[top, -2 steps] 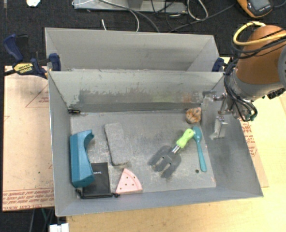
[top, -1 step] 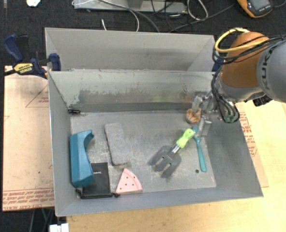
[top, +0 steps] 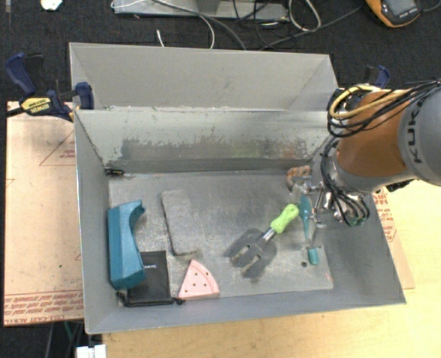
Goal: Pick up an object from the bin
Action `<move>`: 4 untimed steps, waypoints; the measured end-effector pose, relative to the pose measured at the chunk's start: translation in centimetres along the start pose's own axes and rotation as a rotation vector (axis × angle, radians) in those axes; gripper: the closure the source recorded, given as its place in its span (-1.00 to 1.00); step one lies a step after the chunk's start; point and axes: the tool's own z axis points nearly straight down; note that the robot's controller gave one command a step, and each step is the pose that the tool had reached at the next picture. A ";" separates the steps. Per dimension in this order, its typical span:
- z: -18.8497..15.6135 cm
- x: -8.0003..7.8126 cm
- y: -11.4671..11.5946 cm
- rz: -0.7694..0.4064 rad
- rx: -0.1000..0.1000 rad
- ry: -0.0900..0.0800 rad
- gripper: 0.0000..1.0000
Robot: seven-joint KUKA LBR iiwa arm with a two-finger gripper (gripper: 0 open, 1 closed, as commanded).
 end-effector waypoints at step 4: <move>-10.4 -1.7 1.2 -0.031 -0.001 -0.006 -1.00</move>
Offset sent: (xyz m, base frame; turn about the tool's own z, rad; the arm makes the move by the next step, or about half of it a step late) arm 0.0000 0.0000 0.0000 0.0000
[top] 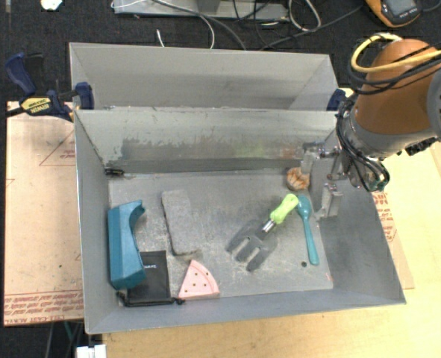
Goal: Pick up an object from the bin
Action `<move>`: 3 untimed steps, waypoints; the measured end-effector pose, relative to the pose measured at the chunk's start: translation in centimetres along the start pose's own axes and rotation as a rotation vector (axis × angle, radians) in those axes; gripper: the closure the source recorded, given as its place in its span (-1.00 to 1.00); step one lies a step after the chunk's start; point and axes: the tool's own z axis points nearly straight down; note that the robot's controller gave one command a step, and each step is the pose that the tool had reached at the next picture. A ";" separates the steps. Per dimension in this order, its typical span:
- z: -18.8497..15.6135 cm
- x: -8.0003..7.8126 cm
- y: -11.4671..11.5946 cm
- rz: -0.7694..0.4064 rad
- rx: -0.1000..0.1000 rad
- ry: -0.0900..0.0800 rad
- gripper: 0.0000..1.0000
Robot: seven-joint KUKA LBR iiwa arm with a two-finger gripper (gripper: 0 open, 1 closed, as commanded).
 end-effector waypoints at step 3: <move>12.5 2.6 4.1 -0.108 0.002 -0.008 -1.00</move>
Offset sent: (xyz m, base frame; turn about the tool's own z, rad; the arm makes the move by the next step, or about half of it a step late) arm -0.0374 0.0413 -0.1033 -0.0996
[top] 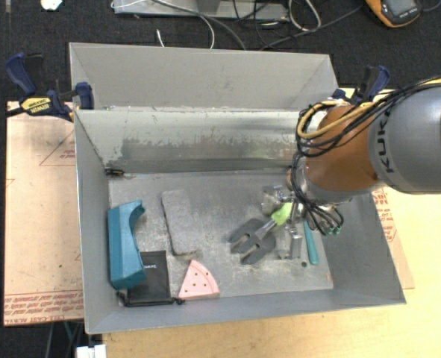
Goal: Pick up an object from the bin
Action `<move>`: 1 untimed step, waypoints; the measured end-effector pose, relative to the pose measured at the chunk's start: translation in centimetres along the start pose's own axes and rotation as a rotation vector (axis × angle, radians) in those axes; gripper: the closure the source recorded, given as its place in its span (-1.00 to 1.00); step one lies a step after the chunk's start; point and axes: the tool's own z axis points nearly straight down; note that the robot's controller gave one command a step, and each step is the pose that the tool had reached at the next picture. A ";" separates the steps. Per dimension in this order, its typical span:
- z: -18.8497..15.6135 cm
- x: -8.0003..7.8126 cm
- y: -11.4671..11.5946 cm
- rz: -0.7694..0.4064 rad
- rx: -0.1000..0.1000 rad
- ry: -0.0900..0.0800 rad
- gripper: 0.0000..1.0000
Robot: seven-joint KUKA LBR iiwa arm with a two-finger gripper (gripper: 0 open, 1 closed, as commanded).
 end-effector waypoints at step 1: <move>-4.3 0.4 0.6 0.020 -0.004 0.005 -1.00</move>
Offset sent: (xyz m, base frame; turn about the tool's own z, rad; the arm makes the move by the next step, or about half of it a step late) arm -0.0087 0.0598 0.0770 0.1268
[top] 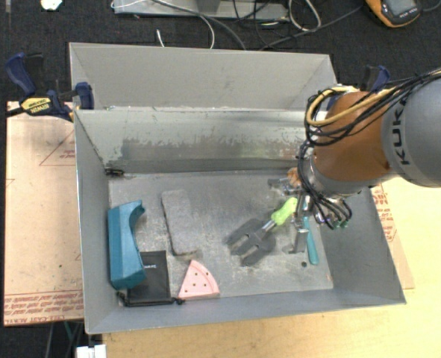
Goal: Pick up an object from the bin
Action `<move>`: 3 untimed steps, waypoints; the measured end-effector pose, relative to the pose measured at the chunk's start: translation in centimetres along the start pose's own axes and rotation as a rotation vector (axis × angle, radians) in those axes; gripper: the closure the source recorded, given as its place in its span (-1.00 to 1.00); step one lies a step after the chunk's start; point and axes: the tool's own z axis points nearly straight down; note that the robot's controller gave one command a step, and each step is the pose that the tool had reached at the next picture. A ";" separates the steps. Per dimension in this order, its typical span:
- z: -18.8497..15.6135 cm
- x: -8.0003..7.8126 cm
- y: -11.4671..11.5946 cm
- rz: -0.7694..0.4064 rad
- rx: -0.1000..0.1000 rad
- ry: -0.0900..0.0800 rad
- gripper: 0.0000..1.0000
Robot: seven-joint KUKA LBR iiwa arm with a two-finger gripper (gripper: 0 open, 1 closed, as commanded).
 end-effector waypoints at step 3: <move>3.0 -0.4 3.9 -0.041 -0.002 -0.007 -1.00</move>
Offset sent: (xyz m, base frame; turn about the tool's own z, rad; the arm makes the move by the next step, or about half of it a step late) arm -0.0011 0.0118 0.0020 -0.0836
